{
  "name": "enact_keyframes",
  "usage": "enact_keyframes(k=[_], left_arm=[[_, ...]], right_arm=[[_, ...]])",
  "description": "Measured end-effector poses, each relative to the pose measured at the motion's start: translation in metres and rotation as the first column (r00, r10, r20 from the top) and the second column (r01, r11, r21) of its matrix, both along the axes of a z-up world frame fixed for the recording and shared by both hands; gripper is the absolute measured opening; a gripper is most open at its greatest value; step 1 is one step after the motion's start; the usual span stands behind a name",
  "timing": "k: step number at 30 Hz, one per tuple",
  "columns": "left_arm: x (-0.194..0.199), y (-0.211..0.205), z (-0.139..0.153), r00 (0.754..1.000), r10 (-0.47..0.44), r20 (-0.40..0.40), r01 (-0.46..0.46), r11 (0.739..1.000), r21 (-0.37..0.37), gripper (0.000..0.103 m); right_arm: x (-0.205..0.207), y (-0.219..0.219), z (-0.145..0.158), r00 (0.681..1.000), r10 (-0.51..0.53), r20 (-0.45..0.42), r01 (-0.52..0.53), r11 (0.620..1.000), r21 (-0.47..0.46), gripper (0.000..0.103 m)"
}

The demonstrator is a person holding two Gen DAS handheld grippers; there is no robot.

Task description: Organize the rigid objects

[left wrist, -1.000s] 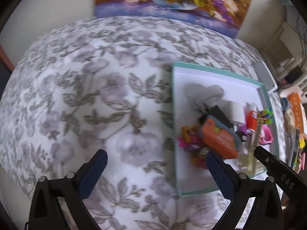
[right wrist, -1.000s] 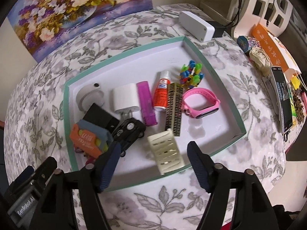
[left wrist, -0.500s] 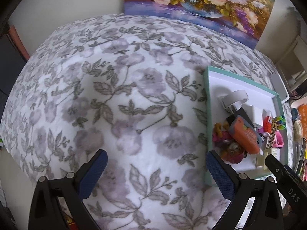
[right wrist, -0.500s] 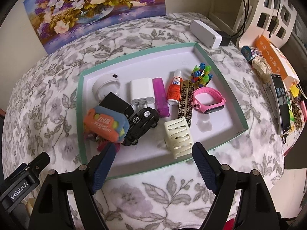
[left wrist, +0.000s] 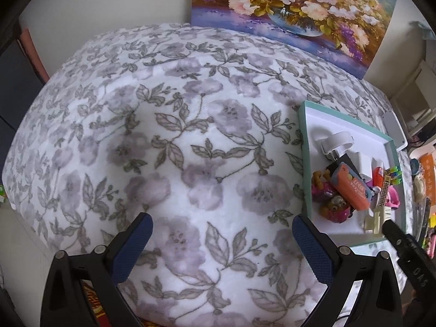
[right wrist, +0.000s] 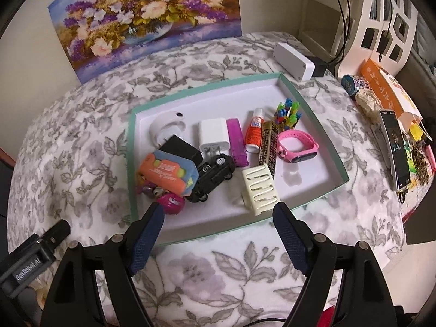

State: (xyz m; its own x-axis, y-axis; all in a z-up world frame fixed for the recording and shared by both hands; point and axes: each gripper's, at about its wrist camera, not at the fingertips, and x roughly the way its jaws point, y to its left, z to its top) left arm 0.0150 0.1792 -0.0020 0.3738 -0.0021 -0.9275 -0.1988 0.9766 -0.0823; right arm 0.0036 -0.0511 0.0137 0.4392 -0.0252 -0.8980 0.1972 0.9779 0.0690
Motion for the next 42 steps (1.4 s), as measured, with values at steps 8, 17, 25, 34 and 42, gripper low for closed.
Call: enact_keyframes(k=[8,17,25,34,42], left_arm=[[-0.009,0.003,0.005,1.0,-0.01,0.019,0.01,1.0,0.006,0.103],[-0.014,0.01,0.011,0.999,0.004,0.042,-0.004,1.0,0.006,0.103],[-0.016,0.014,0.017,0.998,0.014,0.063,-0.015,1.0,0.008,0.103],[-0.016,0.016,0.022,0.996,0.02,0.082,-0.022,1.0,0.014,0.103],[-0.016,0.016,0.024,0.996,0.019,0.088,-0.021,0.999,0.024,0.103]], right_arm=[[-0.007,0.018,0.012,0.996,0.059,0.062,-0.057,0.998,-0.028,0.083],[-0.009,0.029,0.013,0.993,0.094,0.077,-0.091,0.995,-0.044,0.083],[-0.007,0.034,0.008,0.993,0.105,0.055,-0.104,0.994,-0.032,0.083],[-0.005,0.036,0.003,0.994,0.105,0.034,-0.104,0.994,-0.03,0.083],[-0.002,0.038,-0.002,0.994,0.107,0.013,-0.106,0.994,-0.03,0.083]])
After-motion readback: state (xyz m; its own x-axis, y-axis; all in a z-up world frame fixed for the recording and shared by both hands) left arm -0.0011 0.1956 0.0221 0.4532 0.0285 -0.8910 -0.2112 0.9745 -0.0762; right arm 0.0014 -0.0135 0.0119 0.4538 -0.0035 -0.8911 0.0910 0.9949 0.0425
